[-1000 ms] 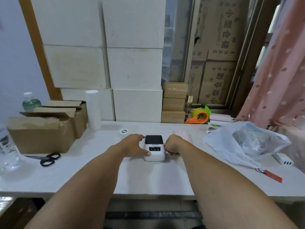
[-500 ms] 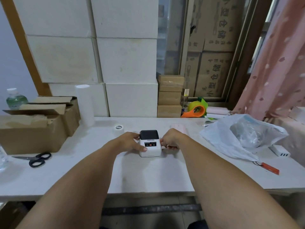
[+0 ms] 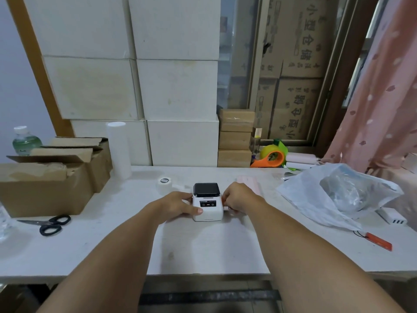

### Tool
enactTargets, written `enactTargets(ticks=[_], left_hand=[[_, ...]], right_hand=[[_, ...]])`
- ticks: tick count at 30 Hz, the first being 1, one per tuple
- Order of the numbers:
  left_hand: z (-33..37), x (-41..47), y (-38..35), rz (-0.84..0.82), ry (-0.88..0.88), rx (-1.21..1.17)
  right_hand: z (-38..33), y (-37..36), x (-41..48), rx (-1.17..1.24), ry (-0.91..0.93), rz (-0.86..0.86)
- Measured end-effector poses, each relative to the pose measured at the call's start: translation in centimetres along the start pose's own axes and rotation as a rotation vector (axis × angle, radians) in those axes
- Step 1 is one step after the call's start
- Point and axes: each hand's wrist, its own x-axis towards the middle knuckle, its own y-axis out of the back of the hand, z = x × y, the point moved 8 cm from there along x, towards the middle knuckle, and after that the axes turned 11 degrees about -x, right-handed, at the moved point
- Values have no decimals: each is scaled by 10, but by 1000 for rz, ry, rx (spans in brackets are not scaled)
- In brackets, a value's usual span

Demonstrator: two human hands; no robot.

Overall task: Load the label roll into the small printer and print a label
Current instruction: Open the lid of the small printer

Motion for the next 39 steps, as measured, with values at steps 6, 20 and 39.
enactTargets(ticks=[6,20,39], left_hand=[[2,-1,0,-4,-8,-5],[11,-9,1,89,-48,63],[35,-2,18,265,-79,-118]], right_hand=[[1,-1,1,26,32,-10],[2,7,-6,486,-76,61],[1,26,-3,763,-96,92]])
